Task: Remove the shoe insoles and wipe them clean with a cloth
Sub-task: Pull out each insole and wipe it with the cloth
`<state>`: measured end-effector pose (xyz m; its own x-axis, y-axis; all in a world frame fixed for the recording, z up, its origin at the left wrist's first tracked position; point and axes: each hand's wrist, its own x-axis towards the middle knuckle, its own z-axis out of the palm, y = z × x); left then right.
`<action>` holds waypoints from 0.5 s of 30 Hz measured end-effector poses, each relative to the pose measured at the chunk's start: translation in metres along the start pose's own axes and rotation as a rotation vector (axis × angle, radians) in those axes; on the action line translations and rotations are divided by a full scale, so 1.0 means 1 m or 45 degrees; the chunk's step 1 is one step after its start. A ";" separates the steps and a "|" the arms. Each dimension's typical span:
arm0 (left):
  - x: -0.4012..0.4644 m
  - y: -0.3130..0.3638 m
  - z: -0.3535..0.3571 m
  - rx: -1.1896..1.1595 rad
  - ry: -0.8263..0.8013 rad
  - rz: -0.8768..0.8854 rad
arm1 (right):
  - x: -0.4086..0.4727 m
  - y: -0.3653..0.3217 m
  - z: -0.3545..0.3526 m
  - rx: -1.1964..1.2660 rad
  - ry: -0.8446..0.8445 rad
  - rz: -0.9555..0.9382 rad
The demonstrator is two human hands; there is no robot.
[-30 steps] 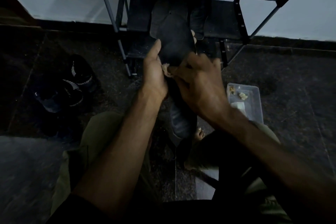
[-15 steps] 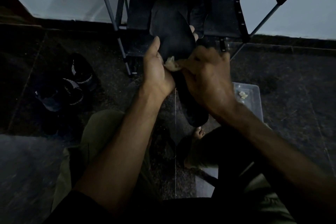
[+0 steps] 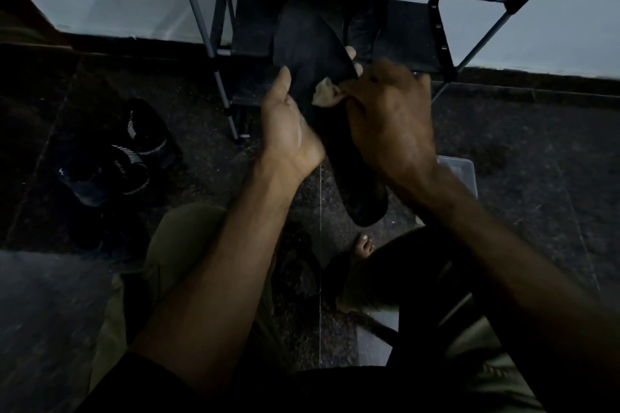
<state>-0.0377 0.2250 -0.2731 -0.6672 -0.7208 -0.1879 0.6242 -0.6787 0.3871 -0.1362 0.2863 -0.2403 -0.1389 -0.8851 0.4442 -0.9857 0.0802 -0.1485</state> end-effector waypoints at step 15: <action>0.001 -0.009 0.002 0.084 0.244 -0.023 | 0.013 -0.005 0.010 0.086 0.041 0.062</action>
<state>-0.0448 0.2309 -0.2747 -0.5844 -0.7265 -0.3615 0.5806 -0.6856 0.4391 -0.1324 0.2701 -0.2428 -0.1910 -0.8655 0.4631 -0.9691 0.0911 -0.2293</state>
